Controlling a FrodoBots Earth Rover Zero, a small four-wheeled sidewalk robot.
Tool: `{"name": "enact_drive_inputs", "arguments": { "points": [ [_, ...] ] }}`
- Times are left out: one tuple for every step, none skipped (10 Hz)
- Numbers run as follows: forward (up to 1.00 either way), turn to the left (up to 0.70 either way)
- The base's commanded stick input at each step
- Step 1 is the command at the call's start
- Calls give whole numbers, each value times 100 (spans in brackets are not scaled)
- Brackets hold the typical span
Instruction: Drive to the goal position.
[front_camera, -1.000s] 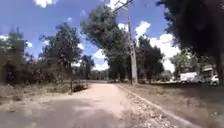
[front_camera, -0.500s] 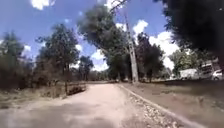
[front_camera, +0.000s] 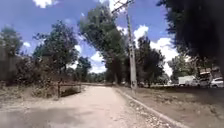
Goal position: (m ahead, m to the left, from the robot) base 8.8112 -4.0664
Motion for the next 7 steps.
{"name": "enact_drive_inputs", "arguments": {
  "points": [
    [70, 11],
    [70, 0],
    [70, 0],
    [70, 0],
    [70, 0],
    [70, 0],
    [70, 0]
  ]
}}
